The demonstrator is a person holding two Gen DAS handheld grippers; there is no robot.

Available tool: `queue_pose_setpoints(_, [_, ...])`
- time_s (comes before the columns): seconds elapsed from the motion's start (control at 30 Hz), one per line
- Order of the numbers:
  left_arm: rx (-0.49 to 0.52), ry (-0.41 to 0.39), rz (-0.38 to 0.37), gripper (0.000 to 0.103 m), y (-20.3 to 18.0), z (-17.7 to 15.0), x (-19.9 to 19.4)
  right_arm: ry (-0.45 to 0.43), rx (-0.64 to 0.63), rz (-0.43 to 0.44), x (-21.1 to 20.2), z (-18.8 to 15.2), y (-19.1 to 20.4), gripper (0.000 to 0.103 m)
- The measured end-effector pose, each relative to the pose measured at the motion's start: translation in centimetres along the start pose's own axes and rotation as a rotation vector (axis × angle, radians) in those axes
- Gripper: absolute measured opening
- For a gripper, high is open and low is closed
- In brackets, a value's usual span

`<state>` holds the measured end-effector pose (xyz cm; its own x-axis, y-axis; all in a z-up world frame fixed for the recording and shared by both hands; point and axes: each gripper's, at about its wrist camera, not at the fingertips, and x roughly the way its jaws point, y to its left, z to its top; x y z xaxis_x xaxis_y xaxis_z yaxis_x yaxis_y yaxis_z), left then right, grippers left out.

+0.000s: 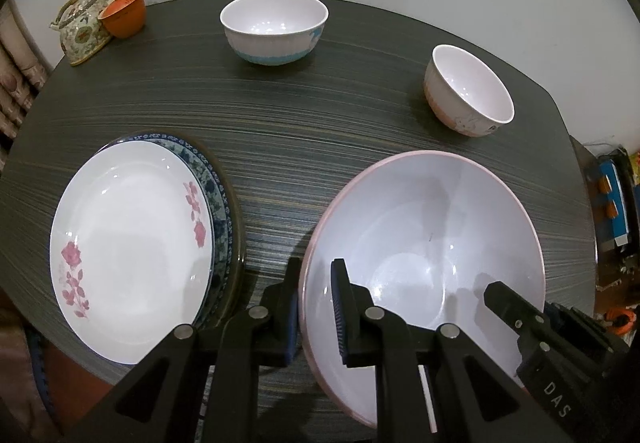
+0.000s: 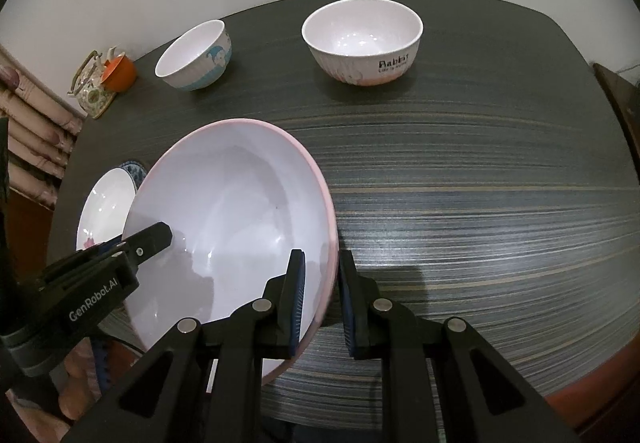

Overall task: Organize plates and bowls
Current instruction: 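Carry the pink bowl beside the plate stack, lower it, open both grippers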

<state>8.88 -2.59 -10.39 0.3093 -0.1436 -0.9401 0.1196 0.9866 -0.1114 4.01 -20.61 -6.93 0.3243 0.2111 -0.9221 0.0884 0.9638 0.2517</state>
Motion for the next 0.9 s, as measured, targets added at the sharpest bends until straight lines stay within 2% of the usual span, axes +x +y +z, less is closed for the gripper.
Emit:
queue_pose_setpoints(0.57, [0.007,-0.018,-0.002,0.015,0.02,0.17,0.71,-0.011,0.008,-0.005,0.86,0.08,-0.13,0.018])
queue_pose_setpoints(0.8, [0.011,-0.014,-0.005,0.015,-0.04,0.16,0.76,-0.006,0.010,0.005,0.89,0.07,0.03,0.026])
queue_pose_setpoints(0.9, [0.005,-0.003,-0.016,0.015,0.12,0.26,0.88,-0.009,0.009,0.008,0.74,0.19,0.05,0.034])
